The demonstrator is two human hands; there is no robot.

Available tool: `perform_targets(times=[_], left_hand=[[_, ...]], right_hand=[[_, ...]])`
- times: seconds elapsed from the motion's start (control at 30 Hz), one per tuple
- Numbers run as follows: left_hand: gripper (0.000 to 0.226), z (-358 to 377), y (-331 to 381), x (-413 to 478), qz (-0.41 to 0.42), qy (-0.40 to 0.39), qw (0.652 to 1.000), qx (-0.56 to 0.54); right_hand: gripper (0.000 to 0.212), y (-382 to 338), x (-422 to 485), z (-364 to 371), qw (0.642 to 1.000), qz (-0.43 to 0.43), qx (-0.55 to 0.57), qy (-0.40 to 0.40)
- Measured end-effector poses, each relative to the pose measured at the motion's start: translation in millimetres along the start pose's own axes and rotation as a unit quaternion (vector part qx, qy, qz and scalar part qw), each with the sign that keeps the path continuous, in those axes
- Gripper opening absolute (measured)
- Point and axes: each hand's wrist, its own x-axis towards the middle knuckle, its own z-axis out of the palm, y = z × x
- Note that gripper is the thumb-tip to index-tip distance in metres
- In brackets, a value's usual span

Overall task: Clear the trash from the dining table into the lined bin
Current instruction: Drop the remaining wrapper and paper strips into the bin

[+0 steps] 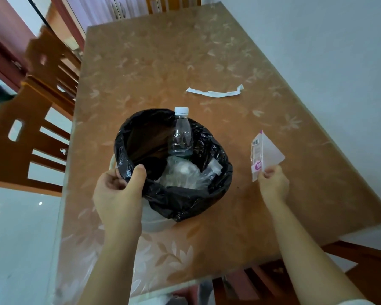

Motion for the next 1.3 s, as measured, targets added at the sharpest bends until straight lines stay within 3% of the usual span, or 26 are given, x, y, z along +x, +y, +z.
perform_targets(times=[0.27,0.53,0.77,0.9,1.17,1.3], left_hand=[[0.039,-14,-1,3,0.019,-0.023,0.999,-0.014],[0.028,-33,-3,15,0.018,-0.054,0.997,-0.054],[0.028,-46,-3,29,0.032,-0.047,0.996,-0.069],[0.029,-51,-2,36,0.044,-0.048,0.995,-0.069],[0.034,-75,-6,42,0.037,-0.047,0.995,-0.084],[0.024,-98,-9,46,0.037,-0.031,0.995,-0.085]], right_hand=[[0.009,-15,-20,-3,0.992,0.021,0.111,0.053],[0.013,-55,-59,-32,0.972,-0.103,0.208,0.028],[0.026,-98,-101,-52,0.925,-0.2,0.321,-0.023],[0.026,-112,-115,-56,0.916,-0.227,0.319,-0.09],[0.02,-159,-146,-38,0.915,-0.302,0.195,-0.183],[0.022,-188,-174,-16,0.897,-0.345,0.163,-0.221]])
